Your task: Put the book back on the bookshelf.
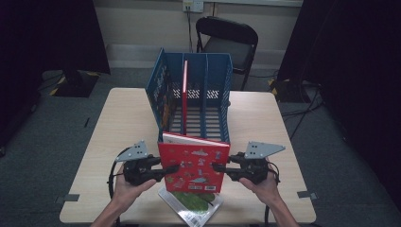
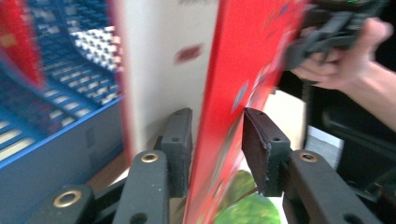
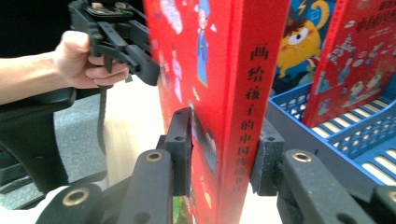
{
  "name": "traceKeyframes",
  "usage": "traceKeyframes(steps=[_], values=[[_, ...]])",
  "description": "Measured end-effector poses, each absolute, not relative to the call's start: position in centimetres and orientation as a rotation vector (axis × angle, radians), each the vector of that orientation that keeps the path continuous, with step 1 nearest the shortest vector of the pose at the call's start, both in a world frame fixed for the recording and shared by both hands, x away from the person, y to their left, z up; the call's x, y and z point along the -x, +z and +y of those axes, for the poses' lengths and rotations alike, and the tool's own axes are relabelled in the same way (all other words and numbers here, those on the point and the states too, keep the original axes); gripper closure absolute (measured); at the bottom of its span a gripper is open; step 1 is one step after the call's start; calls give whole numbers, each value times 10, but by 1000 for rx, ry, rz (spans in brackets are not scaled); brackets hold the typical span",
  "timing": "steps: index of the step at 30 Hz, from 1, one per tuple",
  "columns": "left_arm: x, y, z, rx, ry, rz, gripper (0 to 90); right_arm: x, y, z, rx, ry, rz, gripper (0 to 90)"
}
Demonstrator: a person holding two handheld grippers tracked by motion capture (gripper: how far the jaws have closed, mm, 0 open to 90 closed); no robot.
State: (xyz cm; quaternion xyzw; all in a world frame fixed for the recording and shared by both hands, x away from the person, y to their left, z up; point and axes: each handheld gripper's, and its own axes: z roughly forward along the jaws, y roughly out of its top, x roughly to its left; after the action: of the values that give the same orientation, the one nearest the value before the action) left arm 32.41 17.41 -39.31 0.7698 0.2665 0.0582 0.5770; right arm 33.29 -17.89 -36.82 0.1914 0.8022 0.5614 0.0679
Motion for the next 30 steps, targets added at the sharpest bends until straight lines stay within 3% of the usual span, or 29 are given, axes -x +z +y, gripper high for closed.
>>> traceKeyframes(steps=[3,7,10,13,19,24,30], values=[[-326,-400,182,-1801,134,671,595,-331,-369,-179,-573,1701,2418,684],[-330,-406,183,-1823,216,757,461,-328,-370,-175,-555,1697,2441,694],[-333,-410,181,-1840,227,782,438,-328,-371,-172,-539,1706,2457,707],[-337,-412,176,-1852,177,780,364,-324,-374,-162,-511,1673,2473,705],[-337,-416,170,-1875,138,802,389,-326,-378,-160,-532,1715,2471,681],[-340,-419,168,-1902,97,776,484,-327,-382,-157,-544,1712,2461,626],[-343,-419,169,-1908,90,765,499,-328,-384,-153,-571,1713,2434,664]])
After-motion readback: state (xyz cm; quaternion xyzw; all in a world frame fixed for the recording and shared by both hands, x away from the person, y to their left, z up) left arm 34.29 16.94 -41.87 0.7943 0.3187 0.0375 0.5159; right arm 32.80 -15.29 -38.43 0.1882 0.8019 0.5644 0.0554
